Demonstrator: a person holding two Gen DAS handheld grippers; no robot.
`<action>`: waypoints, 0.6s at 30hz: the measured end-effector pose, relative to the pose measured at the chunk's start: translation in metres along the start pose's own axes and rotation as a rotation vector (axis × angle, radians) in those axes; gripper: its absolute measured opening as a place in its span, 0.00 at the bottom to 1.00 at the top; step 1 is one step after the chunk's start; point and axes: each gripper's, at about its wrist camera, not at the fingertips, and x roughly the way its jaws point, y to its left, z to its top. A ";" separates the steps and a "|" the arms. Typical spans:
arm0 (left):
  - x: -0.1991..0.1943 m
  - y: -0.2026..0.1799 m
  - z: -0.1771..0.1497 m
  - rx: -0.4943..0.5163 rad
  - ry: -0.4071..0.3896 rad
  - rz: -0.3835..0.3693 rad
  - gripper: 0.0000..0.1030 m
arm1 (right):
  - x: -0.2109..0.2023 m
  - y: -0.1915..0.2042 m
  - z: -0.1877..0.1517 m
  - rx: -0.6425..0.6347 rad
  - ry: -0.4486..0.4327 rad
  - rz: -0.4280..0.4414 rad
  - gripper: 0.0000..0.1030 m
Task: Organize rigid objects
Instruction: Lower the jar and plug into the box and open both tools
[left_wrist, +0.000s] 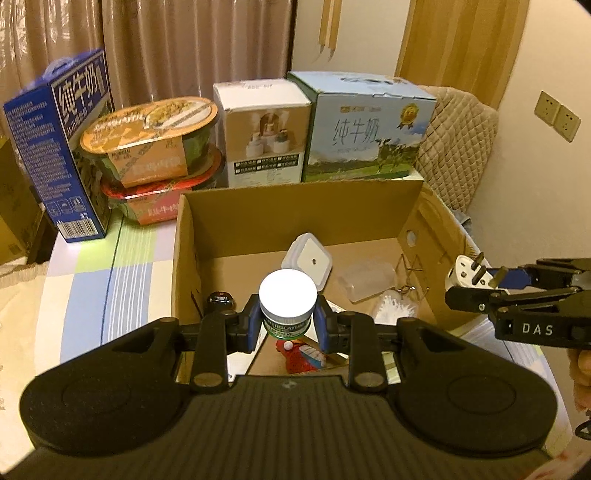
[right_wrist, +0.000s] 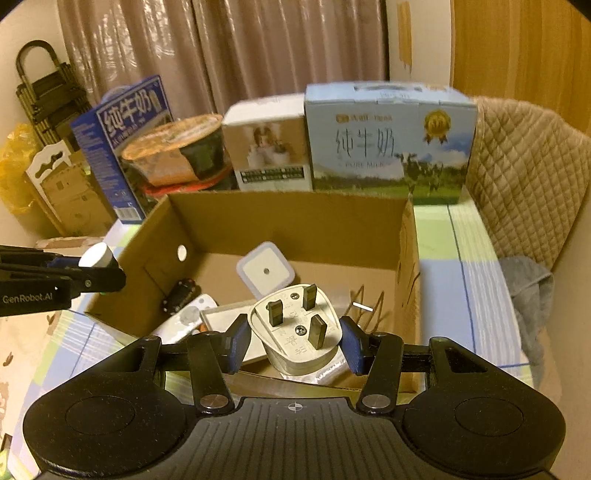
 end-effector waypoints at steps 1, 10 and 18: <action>0.004 0.001 0.000 -0.003 0.004 0.001 0.24 | 0.004 -0.002 0.000 0.005 0.007 0.000 0.47; 0.039 0.008 0.002 0.009 0.037 0.027 0.24 | 0.033 -0.007 -0.001 0.008 0.035 -0.008 0.47; 0.058 0.011 0.001 0.012 0.054 0.034 0.24 | 0.051 -0.009 0.000 0.003 0.053 -0.013 0.47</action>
